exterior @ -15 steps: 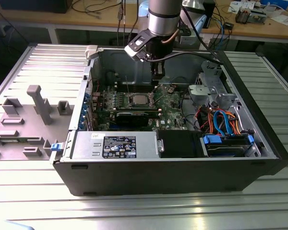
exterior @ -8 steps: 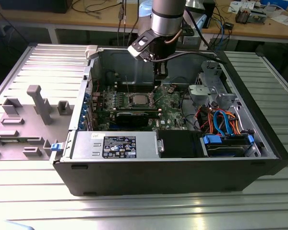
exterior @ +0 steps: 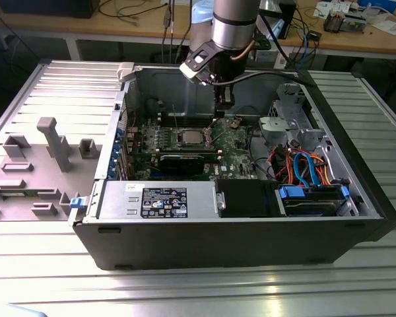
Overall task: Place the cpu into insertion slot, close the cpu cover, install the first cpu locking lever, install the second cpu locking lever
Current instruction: 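Close the cpu cover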
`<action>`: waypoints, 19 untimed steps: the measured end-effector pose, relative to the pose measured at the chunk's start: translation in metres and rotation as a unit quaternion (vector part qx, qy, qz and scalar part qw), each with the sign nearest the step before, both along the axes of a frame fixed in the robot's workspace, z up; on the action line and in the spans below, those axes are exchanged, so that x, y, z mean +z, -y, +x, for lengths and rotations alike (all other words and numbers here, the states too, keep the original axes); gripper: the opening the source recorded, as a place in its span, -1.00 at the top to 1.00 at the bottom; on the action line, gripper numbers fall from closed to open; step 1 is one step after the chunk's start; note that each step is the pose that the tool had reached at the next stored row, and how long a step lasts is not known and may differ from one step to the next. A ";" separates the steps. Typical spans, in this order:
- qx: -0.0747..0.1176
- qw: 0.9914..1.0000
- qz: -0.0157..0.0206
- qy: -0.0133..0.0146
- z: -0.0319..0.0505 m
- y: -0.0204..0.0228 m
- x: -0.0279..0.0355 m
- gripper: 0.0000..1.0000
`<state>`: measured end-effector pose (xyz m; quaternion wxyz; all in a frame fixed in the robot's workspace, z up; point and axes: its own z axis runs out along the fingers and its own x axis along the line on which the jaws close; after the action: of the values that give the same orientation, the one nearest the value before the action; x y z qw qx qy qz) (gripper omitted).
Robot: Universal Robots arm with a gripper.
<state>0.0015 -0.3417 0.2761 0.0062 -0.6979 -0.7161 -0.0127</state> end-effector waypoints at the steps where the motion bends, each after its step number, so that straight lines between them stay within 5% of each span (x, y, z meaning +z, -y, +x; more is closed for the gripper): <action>1: 0.000 1.000 0.000 0.000 0.0004 0.0000 0.0000 0.79; 11: 0.005 1.000 0.000 0.000 0.0202 0.0000 -0.0026 0.79; 19: 0.017 1.000 0.000 0.000 0.0241 0.0000 -0.0032 0.79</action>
<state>0.0256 -0.3417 0.2729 0.0064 -0.6855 -0.7280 -0.0126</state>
